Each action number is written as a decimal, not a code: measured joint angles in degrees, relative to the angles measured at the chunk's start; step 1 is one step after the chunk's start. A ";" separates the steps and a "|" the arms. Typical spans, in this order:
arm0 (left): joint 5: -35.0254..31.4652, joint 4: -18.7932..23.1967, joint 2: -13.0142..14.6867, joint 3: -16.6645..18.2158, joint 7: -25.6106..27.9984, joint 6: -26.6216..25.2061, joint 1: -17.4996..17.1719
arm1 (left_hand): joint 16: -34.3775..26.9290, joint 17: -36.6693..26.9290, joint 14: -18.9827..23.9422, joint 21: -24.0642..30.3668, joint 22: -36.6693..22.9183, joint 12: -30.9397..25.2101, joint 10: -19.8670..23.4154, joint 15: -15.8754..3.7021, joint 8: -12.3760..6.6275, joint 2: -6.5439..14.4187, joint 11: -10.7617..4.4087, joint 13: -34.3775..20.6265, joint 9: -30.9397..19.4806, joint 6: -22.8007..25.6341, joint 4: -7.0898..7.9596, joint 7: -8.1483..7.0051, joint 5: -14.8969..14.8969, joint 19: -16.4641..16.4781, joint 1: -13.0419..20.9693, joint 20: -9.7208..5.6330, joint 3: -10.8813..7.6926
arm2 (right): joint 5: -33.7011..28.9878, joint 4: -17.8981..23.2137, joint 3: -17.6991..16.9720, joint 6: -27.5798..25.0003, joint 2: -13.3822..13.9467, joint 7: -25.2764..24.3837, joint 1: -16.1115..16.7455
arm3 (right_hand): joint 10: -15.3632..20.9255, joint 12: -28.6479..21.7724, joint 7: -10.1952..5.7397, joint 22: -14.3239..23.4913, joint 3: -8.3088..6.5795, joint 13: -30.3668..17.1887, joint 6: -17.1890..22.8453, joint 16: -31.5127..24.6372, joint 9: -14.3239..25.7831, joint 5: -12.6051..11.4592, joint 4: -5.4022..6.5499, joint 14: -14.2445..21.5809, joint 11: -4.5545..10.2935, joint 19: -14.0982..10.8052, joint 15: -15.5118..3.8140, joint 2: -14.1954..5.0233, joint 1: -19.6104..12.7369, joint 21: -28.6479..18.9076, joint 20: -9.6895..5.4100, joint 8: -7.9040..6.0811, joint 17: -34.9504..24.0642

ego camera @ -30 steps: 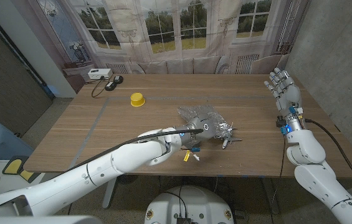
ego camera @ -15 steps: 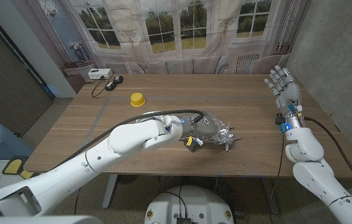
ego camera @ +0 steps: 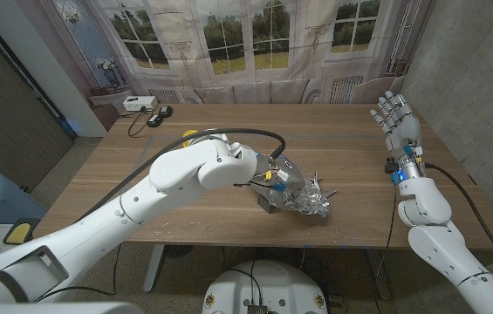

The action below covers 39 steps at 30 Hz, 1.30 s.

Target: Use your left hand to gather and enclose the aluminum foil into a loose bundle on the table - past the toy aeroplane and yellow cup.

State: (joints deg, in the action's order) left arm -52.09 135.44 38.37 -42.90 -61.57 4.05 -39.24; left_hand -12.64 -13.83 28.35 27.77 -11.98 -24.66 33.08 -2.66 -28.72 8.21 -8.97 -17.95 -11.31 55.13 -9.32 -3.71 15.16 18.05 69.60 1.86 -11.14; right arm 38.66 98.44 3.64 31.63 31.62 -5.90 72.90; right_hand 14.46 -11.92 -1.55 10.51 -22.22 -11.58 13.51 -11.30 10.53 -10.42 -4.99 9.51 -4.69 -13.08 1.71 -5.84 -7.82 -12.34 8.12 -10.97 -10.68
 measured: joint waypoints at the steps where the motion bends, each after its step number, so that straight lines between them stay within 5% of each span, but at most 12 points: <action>1: 0.88 0.02 -0.06 -0.03 -1.10 -0.68 0.22 | 0.00 0.00 -0.35 0.00 0.00 0.31 -0.24 -0.09 0.00 -0.02 0.24 0.00 0.00 0.46 -0.06 0.75 0.33 -0.08 0.02 0.08 -0.25 | 0.14 0.00 -0.02 0.00 -0.06 -0.02 0.01 | 0.00 0.00 0.00 0.00 0.00 0.00 0.00 0.00 0.00 0.00 0.00 0.00 0.00 0.00 0.00 0.00 0.00 0.00 0.00 0.00 0.00; 7: 5.75 0.05 -0.71 -0.75 -7.77 -5.22 2.45 | 0.86 0.00 -2.16 0.22 0.00 1.10 -1.53 0.08 0.00 -0.76 1.53 0.00 0.00 0.35 -0.07 2.71 2.63 -0.91 -0.15 0.91 -1.99 | 0.41 0.00 -0.31 0.00 -0.52 -0.17 0.21 | 0.00 0.00 0.00 0.00 0.00 0.00 0.00 0.00 0.00 0.00 0.00 0.00 0.00 0.00 0.00 -0.16 0.17 0.00 0.00 0.00 -0.13; 13: 10.84 0.30 0.30 -7.93 -13.08 -13.05 12.05 | 0.88 -0.01 -3.20 0.44 -0.01 1.68 -2.03 0.08 -0.01 -0.92 2.03 -0.03 -0.04 -0.53 0.32 4.05 3.96 -1.74 -0.34 1.74 -2.72 | 1.20 0.01 -0.63 0.00 -1.05 -1.23 0.41 | 0.00 0.00 -0.16 0.00 0.01 0.00 -0.46 0.00 0.00 0.00 0.49 0.20 0.00 -0.04 -0.20 0.08 0.52 0.00 -0.04 0.00 -0.14; 15: 12.70 0.30 0.30 -7.93 -14.20 -16.10 12.05 | 1.00 -0.01 -5.10 0.64 -0.01 2.82 -3.55 0.11 -4.27 -2.26 3.09 -0.28 -0.11 -2.41 2.63 6.49 3.33 -2.74 -5.16 2.74 -1.95 | 1.20 0.06 -0.77 0.00 -1.29 -1.23 0.50 | 0.00 0.00 -0.09 0.00 0.01 0.00 -0.53 0.00 0.00 0.00 0.49 0.45 0.00 -0.20 0.04 -0.10 0.70 0.00 -0.20 0.00 -0.14; 17: 13.65 0.30 0.30 -7.93 -14.72 -18.09 12.05 | 1.00 0.15 -6.73 0.64 0.08 3.95 -4.93 0.14 -4.99 -3.23 3.89 -0.29 -5.58 -6.02 5.41 7.45 0.05 -3.58 -12.10 3.58 0.82 | 1.20 0.09 -0.86 0.00 -1.46 -1.23 0.55 | 0.00 0.00 -0.09 0.00 0.01 0.00 -0.53 0.00 0.00 0.00 0.49 0.52 0.00 -0.46 0.12 -0.17 0.76 0.00 0.06 0.00 -0.14; 18: 14.33 0.45 1.63 -14.24 -15.08 -19.43 18.65 | 1.00 0.24 -7.11 0.64 0.21 4.31 -5.27 0.16 -4.45 -3.41 4.19 -0.29 -7.06 -7.54 6.85 7.16 -1.22 -3.89 -15.23 3.89 1.78 | 1.70 0.11 -0.94 0.00 -1.59 -1.86 0.62 | 0.00 0.00 -0.09 0.00 0.01 0.00 -0.53 0.00 0.00 0.00 0.49 0.52 0.00 -0.51 0.11 -0.17 0.76 0.00 0.11 0.00 -0.13; 20: 15.24 0.45 1.63 -14.24 -15.53 -21.59 18.65 | 1.00 0.46 -7.54 0.39 0.27 4.87 -6.14 0.15 -1.58 -4.50 4.88 -0.48 -6.39 -12.20 8.35 5.89 -2.43 -4.52 -19.49 4.09 3.14 | 1.70 0.13 -1.10 0.00 -1.79 -1.86 0.72 | 0.00 0.00 -0.09 0.00 0.17 0.00 -0.53 0.00 0.00 0.00 0.65 0.52 0.00 -0.51 0.11 -0.17 0.76 0.00 0.11 0.00 -0.13; 22: 16.40 0.50 2.53 -21.87 -15.97 -24.28 26.05 | 1.00 0.77 -8.59 0.05 0.30 5.71 -7.65 0.30 1.99 -5.37 5.53 -0.55 -4.81 -17.95 9.35 4.56 -2.72 -5.11 -22.62 4.49 4.50 | 2.24 0.15 -1.28 -0.03 -2.03 -2.42 0.93 | 0.00 0.00 -0.09 0.00 0.25 0.00 -0.53 0.00 0.00 0.00 0.72 0.52 0.00 -0.51 0.11 -0.17 0.76 0.00 0.11 0.00 -0.13; 25: 17.57 0.28 2.81 -27.55 -16.35 -26.82 31.48 | 1.00 1.31 -9.77 -0.39 0.54 7.02 -10.43 1.38 8.35 -6.34 7.11 -0.56 -2.31 -27.91 10.28 2.89 -2.72 -5.82 -25.39 4.78 5.77 | 2.54 0.22 -1.50 -0.05 -2.20 -2.74 1.18 | 0.00 0.00 -0.09 0.00 0.25 0.00 -0.53 0.00 0.00 0.00 0.72 0.73 0.00 -0.51 0.32 -0.38 0.98 0.00 0.11 0.00 -0.13; 28: 19.01 -0.18 2.80 -33.15 -16.66 -30.28 37.62 | 0.99 1.59 -10.66 -0.65 0.54 7.89 -12.21 2.27 12.06 -6.80 8.04 -0.48 -1.01 -33.58 10.43 2.60 -2.72 -6.24 -26.59 5.01 6.68 | 2.76 0.37 -1.76 -0.06 -2.38 -3.04 1.49 | 0.00 0.00 -0.09 0.00 0.24 0.00 -0.53 0.00 0.00 0.00 0.72 0.73 0.00 -0.51 0.33 -0.22 1.14 0.00 0.11 0.00 -0.13; 34: 20.07 -0.70 2.64 -39.48 -16.88 -33.09 45.27 | 0.42 1.85 -9.74 -0.68 0.54 8.35 -12.43 2.86 14.36 -6.49 9.17 -0.11 -0.06 -36.79 10.75 2.64 -2.50 -5.41 -27.57 5.94 7.00 | 3.03 0.57 -2.02 -0.06 -2.49 -3.23 1.79 | 0.00 0.00 -0.09 0.00 0.03 0.00 -0.52 0.00 0.00 0.00 0.97 0.73 0.00 -0.51 0.32 -0.22 1.13 0.00 0.11 0.00 -0.13; 39: 18.91 1.44 4.26 -40.10 -15.04 -39.28 45.36 | -0.95 2.09 -5.11 0.89 0.54 7.89 -8.64 2.28 14.97 -0.06 8.64 0.62 0.40 -33.26 9.73 0.66 -2.37 -1.30 -25.13 6.31 3.19 | 3.24 0.88 -2.44 -0.06 -2.57 -3.15 2.27 | 0.00 0.00 -0.09 0.00 0.26 0.00 -0.52 0.00 0.00 0.00 1.19 0.72 0.00 -0.51 0.32 -0.06 1.29 0.00 0.11 0.00 -0.12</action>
State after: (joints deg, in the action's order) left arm -33.18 136.88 42.63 -83.01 -76.61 -35.23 6.12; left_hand -13.59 -11.74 23.24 28.66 -11.44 -16.77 24.45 -0.37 -13.75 8.15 -0.33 -17.34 -10.91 21.87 0.41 -3.05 12.79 16.75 44.47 8.16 -7.95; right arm 41.89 99.32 1.20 31.57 29.05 -9.06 75.18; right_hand 14.45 -11.92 -1.64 10.51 -21.96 -11.58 12.98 -11.30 10.53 -10.42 -3.79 10.24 -4.69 -13.59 2.04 -5.90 -6.53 -12.34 8.23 -10.97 -10.80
